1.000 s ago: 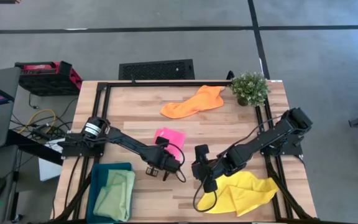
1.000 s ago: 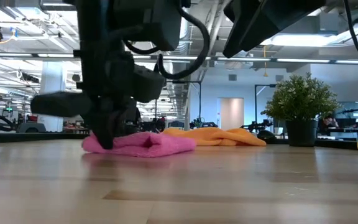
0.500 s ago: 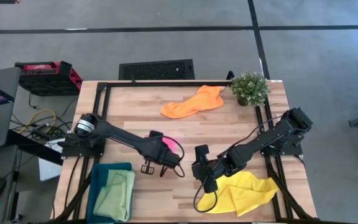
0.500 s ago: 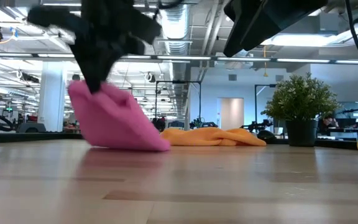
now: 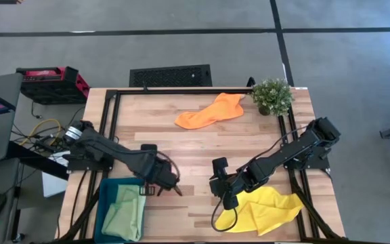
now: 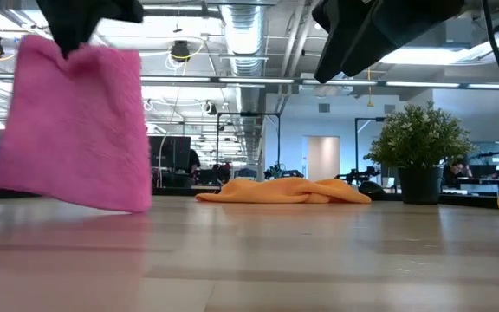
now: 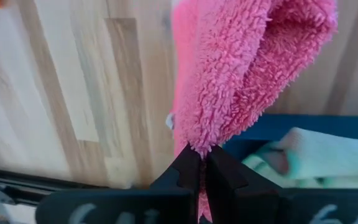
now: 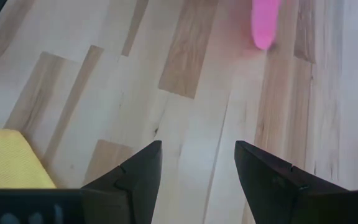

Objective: Fold microfiber towels
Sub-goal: Put the pink microfiber towel into the bin, then fold the yellow microfiber towel

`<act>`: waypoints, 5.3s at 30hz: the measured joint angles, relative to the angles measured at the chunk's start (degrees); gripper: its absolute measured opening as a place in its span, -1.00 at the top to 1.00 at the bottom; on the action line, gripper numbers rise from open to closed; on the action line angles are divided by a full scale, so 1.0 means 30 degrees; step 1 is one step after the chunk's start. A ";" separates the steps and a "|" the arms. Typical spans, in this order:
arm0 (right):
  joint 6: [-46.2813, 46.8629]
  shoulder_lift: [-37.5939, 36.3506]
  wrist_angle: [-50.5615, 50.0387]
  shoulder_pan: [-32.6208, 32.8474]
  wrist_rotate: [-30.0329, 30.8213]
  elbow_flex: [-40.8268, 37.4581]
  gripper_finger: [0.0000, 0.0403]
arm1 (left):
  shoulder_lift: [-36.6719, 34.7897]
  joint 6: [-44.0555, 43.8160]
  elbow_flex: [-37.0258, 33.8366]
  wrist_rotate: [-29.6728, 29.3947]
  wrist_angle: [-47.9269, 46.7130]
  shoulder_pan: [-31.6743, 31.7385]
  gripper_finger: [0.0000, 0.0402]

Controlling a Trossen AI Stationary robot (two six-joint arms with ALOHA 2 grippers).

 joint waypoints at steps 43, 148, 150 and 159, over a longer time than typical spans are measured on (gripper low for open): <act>-0.0126 0.0000 0.1352 -0.0044 -0.0004 0.0000 -0.12 | -0.1041 -1.6930 -0.3963 0.2073 0.5273 -1.2155 1.00; 0.9614 -0.4481 -0.4584 0.5093 0.0408 0.0007 -0.12 | 0.8157 1.3319 -0.2175 0.1807 3.0909 -0.1562 0.21; 0.9506 -0.4488 -0.4540 0.5085 0.0408 0.0007 -0.12 | 0.8756 1.3325 -0.1760 0.2587 3.1089 -0.1413 0.21; 0.9163 -0.4488 -0.4491 0.4835 0.0408 0.0007 -0.12 | 1.1206 1.4798 0.0923 0.3016 2.9989 -0.1520 0.21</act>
